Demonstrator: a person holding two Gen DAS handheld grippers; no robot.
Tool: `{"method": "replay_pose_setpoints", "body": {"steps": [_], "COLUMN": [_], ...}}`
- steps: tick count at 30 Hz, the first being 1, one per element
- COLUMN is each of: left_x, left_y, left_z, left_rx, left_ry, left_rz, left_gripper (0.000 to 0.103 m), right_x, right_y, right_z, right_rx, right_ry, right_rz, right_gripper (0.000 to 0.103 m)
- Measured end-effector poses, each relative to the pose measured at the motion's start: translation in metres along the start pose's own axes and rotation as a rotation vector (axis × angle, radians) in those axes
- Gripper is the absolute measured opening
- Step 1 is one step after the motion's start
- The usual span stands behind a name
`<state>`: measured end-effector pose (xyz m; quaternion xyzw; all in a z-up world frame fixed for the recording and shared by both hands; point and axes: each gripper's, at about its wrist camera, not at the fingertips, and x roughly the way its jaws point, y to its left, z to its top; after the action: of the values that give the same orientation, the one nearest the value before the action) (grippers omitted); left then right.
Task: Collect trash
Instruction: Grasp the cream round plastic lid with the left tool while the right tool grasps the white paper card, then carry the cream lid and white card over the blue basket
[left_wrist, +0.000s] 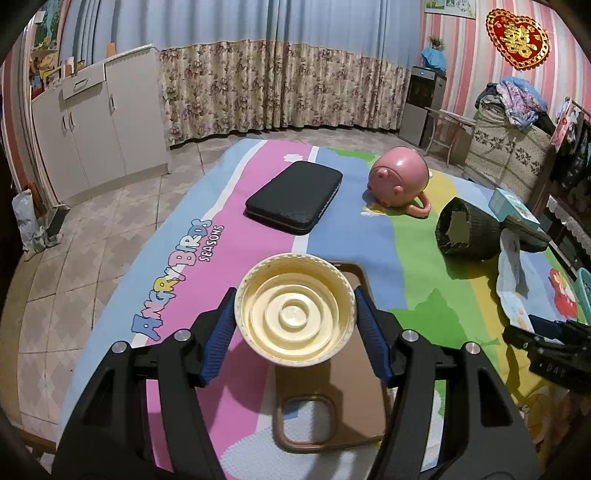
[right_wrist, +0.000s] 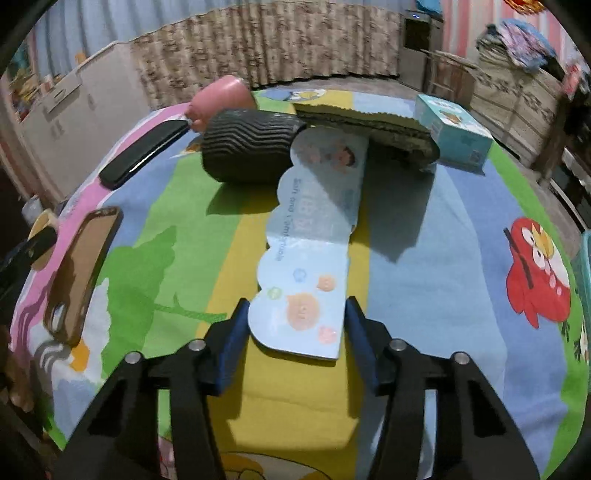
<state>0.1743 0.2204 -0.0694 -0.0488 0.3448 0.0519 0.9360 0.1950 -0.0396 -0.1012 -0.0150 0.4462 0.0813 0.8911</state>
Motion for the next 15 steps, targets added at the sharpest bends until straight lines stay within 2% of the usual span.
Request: {"method": "replay_pose_setpoints", "body": {"steps": [5, 9, 15], "left_x": [-0.006, -0.015, -0.028], "left_y": [-0.01, -0.019, -0.035], "left_z": [0.003, 0.008, 0.016], "left_rx": [0.024, 0.035, 0.041], "left_ry": [-0.015, -0.033, -0.062], "left_rz": [0.008, 0.009, -0.004], "left_gripper": [0.061, 0.061, 0.061], "right_x": [-0.016, -0.046, -0.089], "right_y": [-0.003, -0.01, -0.039], "right_z": [-0.009, -0.011, -0.011], "right_rx": [-0.077, -0.141, -0.13], "right_ry": [-0.054, -0.136, -0.232], "right_rz": [-0.033, -0.065, -0.081], "right_gripper": [0.052, 0.051, 0.051]}}
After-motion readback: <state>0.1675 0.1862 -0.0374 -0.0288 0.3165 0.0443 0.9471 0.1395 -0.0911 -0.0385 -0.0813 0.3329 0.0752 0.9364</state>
